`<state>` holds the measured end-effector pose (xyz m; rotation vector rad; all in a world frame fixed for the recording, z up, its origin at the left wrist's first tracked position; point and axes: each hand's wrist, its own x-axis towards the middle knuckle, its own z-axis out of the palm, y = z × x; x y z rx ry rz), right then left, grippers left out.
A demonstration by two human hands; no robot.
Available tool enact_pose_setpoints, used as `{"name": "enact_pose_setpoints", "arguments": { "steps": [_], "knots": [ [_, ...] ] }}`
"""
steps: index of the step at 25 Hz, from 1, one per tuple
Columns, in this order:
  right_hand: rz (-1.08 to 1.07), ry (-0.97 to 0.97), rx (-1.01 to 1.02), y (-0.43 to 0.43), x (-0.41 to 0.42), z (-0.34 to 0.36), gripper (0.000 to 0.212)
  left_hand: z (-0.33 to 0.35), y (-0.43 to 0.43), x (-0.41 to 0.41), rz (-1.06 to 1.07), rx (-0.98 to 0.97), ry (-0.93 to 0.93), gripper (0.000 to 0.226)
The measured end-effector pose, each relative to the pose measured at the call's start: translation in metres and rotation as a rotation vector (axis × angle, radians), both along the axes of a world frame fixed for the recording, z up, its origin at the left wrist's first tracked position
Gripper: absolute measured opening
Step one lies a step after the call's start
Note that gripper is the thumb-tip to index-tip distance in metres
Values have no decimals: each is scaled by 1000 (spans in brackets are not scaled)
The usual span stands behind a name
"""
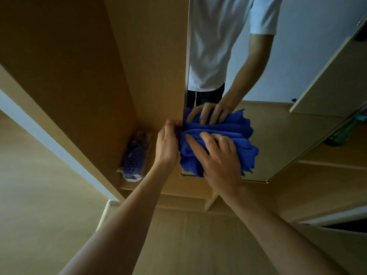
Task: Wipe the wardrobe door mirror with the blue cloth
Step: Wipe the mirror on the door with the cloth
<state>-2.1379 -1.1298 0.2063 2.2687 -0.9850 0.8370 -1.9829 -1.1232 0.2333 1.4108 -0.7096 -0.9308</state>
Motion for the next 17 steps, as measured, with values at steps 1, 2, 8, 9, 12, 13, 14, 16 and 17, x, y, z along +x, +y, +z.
{"name": "enact_pose_setpoints", "arguments": {
  "steps": [1,2,8,9,12,13,14,16,17],
  "knots": [
    [0,16,15,1,0,-14,47,-10,0,0,-5,14,-3,43],
    [2,32,30,3,1,-28,48,-19,-1,0,-14,27,-13,44],
    [25,56,155,3,8,-109,50,-70,-5,2,-7,80,-34,46],
    [36,72,171,3,9,-119,51,-76,-4,2,-2,90,-45,47],
    [69,132,236,2,10,-149,51,-90,-3,-1,21,117,-67,48],
    [76,150,274,3,10,-159,51,-92,-3,-1,25,122,-70,46],
    [77,174,320,5,8,-168,51,-92,-3,-1,22,127,-68,43],
    [61,232,407,9,5,-180,53,-91,-2,-2,-1,125,-69,37],
    [52,254,439,10,4,-184,54,-91,-1,-2,-12,121,-77,36]
  ]
}}
